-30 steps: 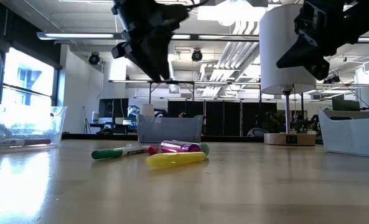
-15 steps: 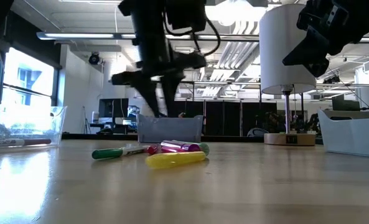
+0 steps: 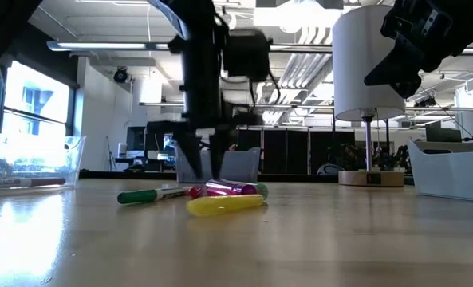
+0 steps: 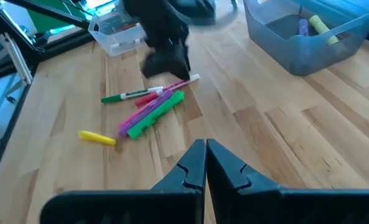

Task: Pick & Place Markers
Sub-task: Put the white and pink marker into the transparent bin

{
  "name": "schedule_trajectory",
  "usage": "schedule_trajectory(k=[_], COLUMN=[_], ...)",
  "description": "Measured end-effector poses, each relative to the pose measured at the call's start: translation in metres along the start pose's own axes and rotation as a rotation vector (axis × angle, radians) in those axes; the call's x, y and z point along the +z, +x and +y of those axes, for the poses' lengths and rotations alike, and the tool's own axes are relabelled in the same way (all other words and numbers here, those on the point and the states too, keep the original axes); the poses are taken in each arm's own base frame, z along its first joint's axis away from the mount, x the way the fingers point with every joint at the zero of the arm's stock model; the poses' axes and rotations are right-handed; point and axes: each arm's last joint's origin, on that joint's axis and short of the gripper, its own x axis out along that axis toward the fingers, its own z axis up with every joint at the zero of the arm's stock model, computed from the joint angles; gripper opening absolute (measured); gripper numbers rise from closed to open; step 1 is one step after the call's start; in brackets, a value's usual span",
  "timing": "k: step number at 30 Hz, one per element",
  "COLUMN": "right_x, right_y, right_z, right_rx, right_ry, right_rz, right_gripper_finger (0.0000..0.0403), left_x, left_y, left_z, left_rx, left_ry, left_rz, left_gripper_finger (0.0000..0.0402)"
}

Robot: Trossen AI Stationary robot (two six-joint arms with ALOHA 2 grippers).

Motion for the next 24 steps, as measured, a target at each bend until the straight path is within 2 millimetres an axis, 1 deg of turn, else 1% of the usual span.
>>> schedule_trajectory(k=[2,5,7,9,10,15,20,24], right_x=[0.0,0.0,0.0,0.0,0.0,0.0,0.0,0.0], right_y=[0.0,0.0,0.0,0.0,0.0,0.0,0.0,0.0], right_z=[0.0,0.0,0.0,0.0,0.0,0.0,0.0,0.0], right_rx=[0.0,-0.006,-0.007,-0.008,-0.007,-0.009,-0.011,-0.011], right_ry=[-0.008,-0.012,-0.017,-0.027,-0.027,-0.034,-0.034,-0.034], right_rz=[0.0,0.001,0.0,0.0,-0.001,-0.002,-0.004,-0.004], right_gripper_finger=[0.0002,0.0001,0.0001,0.0002,0.0002,0.0001,0.0001,0.0002], left_x=[-0.001,0.001,-0.003,-0.001,-0.002,-0.001,-0.001,0.0], left_y=[0.004,0.01,0.015,0.02,0.024,0.024,0.025,0.022], left_z=[0.006,-0.001,0.006,-0.002,-0.003,-0.004,-0.004,-0.004], left_rx=[0.055,0.012,0.074,0.02,0.025,0.006,0.015,0.01], left_ry=[0.0,-0.012,-0.009,-0.017,-0.019,-0.016,-0.011,0.008], left_rz=[0.026,0.027,0.06,0.048,0.055,0.063,0.029,0.021], left_gripper_finger=[0.0119,0.0119,0.0119,0.0119,0.0119,0.0119,0.0119,0.0119])
